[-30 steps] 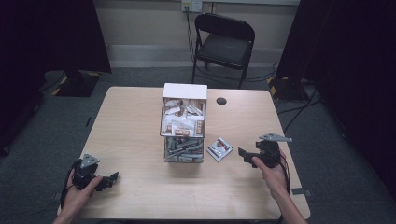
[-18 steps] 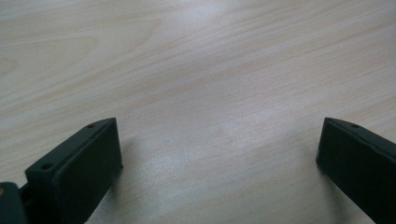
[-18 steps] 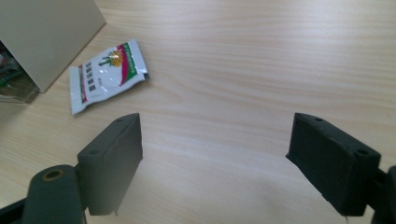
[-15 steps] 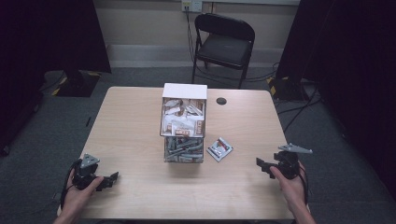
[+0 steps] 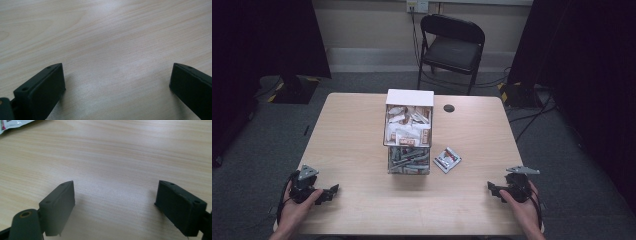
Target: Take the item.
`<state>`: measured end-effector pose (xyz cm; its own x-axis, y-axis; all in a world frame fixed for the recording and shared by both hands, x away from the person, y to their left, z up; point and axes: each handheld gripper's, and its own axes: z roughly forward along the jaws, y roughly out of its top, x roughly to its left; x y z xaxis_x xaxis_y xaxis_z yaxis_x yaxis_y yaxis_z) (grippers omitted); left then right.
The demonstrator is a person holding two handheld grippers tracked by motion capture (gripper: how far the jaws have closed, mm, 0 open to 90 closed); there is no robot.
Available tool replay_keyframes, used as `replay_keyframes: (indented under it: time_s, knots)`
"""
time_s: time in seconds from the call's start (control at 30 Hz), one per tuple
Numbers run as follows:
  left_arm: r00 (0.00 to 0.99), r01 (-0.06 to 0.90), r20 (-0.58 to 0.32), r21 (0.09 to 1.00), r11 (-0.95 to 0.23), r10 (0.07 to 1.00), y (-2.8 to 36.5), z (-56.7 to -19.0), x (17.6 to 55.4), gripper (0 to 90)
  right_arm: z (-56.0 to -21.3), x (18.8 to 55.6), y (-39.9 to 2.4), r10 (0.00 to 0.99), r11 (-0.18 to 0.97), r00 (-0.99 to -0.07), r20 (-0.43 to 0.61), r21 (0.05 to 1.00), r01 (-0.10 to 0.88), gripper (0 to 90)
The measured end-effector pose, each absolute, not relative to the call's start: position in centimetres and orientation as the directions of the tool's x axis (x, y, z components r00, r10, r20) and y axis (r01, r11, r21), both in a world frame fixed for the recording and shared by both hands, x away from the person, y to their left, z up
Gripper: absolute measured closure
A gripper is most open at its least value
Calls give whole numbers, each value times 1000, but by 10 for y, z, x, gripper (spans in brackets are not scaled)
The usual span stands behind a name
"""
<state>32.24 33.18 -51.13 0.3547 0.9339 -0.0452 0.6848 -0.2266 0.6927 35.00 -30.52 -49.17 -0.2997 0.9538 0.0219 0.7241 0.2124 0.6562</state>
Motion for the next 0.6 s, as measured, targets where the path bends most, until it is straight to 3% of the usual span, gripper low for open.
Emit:
replay_keyframes:
  time_s: [0.6]
  knots:
    - [358,685,-40,691,-232,933,332,-511,322,0,-499,340,-296,972,176,-232,-17,705,687,133]
